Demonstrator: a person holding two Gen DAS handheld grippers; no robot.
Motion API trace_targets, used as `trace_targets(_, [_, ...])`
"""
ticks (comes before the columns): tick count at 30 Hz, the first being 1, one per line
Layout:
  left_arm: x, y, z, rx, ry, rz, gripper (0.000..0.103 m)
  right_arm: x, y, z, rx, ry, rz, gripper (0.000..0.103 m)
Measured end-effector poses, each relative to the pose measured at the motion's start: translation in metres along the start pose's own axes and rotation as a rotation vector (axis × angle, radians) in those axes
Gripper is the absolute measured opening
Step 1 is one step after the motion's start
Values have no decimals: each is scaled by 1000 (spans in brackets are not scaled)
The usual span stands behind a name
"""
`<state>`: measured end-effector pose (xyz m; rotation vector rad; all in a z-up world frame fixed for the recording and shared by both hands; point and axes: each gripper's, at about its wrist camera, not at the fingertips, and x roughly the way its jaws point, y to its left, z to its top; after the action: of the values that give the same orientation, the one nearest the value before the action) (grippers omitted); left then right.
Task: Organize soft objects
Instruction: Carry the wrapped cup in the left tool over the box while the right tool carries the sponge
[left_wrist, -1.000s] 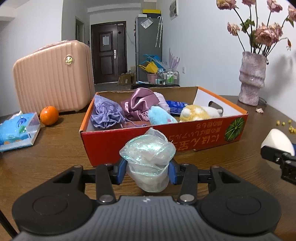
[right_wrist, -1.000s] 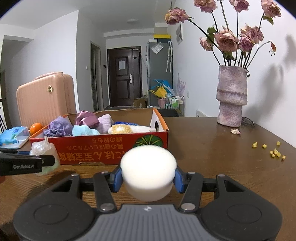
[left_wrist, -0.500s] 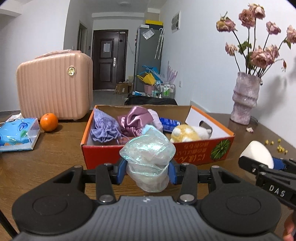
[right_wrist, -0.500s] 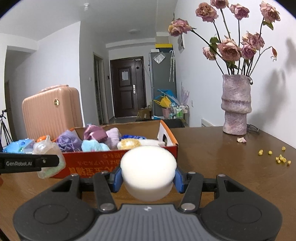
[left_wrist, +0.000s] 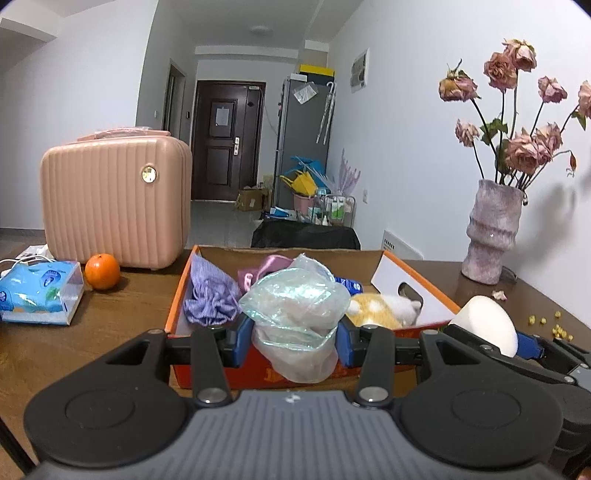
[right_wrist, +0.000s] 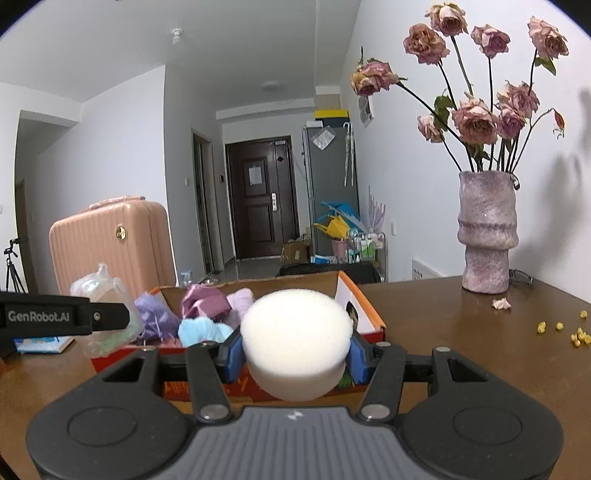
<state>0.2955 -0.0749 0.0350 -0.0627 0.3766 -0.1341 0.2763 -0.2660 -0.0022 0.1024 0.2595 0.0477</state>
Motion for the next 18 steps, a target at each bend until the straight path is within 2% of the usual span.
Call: trace_targets(18, [36, 8, 20, -31, -21, 37, 45, 37, 13, 11, -2, -63, -5, 53])
